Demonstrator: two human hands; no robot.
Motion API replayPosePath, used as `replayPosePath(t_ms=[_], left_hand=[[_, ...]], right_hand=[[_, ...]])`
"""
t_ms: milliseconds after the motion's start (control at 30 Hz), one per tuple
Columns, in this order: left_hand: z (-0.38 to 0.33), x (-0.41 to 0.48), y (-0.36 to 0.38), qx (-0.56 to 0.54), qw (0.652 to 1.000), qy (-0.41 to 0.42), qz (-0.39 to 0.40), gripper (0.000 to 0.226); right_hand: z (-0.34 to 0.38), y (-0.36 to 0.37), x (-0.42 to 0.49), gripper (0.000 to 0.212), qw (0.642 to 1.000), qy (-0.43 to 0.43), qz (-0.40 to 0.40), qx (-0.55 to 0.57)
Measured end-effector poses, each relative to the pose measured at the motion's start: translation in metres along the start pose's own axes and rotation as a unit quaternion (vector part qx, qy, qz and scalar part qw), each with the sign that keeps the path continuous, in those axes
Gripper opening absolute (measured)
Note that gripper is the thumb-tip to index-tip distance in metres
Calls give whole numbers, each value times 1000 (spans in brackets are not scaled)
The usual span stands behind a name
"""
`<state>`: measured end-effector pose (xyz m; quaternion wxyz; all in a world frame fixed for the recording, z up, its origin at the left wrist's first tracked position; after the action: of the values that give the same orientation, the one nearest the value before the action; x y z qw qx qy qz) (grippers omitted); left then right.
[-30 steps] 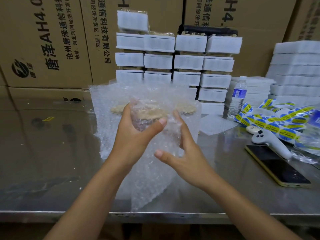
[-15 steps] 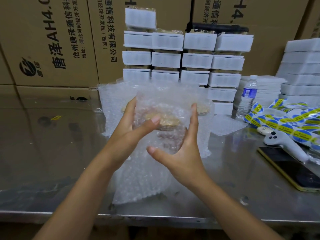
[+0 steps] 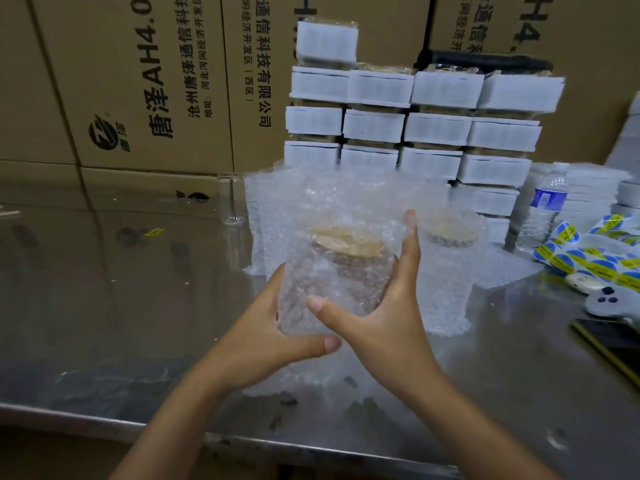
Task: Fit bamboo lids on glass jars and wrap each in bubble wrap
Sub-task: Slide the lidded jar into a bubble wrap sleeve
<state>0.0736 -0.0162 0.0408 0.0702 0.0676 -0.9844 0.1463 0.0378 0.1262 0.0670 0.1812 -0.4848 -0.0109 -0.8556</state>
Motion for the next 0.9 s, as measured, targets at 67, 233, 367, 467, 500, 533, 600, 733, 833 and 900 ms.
replayPosePath(t_ms=[67,233,367,467,500,533,600,733,833,900], left_hand=[[0,-4,-11,-11,999,6,-34,102],[4,-8,-43,-74,994,49,-59,83],[21,-11,-86,-130,979,16,-156,87],[29,-7,-115,-100,972,27,-209,78],[32,-4,-122,-96,971,26,-217,78],[34,0,-127,-92,970,24,-222,79],[40,10,-136,-84,969,29,-229,78],[51,38,-141,-80,967,33,-238,77],[62,63,-141,-82,967,27,-241,82],[65,78,-138,-81,969,19,-234,85]], right_hand=[[2,8,5,124,1000,14,13,15],[-1,26,20,108,992,72,61,83],[-16,31,14,88,987,101,86,90],[-38,29,-10,83,983,142,93,68],[-46,25,-18,80,983,155,86,48],[-53,21,-26,76,982,169,81,29],[-65,17,-40,65,974,207,86,3],[-77,16,-49,63,963,250,99,-31],[-79,19,-46,57,957,273,96,-22],[-81,20,-45,53,951,296,89,-4]])
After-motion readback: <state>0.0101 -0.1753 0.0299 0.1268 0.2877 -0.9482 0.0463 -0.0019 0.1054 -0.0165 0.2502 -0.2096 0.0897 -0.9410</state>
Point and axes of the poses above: each hand's wrist, its own x-axis towards the middle knuckle, its own y-axis out of the palm, z = x × y, the point moved 5 cm from there along x, towards the middle knuckle, and after that the axes turned 14 degrees about -y, right-handed, at the moved point
